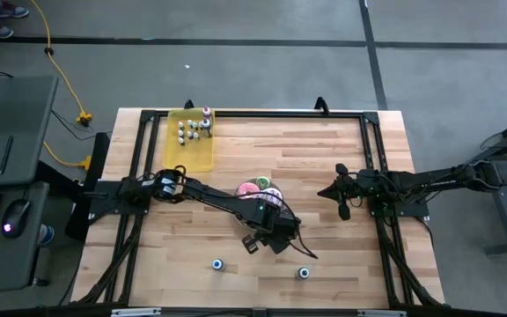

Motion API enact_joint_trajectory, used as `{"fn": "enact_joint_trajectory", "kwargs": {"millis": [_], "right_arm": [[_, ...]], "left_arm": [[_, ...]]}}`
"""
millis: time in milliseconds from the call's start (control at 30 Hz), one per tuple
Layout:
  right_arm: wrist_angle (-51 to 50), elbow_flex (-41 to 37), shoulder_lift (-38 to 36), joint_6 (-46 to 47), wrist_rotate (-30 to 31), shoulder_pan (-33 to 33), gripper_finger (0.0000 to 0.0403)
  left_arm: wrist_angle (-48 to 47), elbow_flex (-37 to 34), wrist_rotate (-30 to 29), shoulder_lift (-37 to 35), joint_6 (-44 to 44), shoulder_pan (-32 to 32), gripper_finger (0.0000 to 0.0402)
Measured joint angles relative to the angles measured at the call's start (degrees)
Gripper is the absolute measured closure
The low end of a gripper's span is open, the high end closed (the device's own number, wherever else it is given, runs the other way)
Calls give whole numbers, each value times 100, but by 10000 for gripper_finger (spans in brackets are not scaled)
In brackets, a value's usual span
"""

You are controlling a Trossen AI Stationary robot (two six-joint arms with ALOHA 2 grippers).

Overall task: Pick & Place food coloring
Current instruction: Put the small black food coloring bottle into the yellow bin

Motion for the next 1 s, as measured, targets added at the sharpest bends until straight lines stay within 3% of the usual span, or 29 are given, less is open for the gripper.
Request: {"fn": "enact_joint_trajectory", "kwargs": {"millis": [400,533,733,1000], "right_arm": [[0,-2,-2,0,-1,2,402],[0,-1,0,0,-1,1,402],[0,-1,-2,0,-1,2,402],[-6,-1,0,0,0,2,402]], "left_arm": [[-1313,1000,128,-36,-1026,2,346],[-1864,1378,484,-38,-1002,34,346],[-2635,1884,572,-48,-975,80,346],[-3033,1843,580,-555,-1042,203,346]]}}
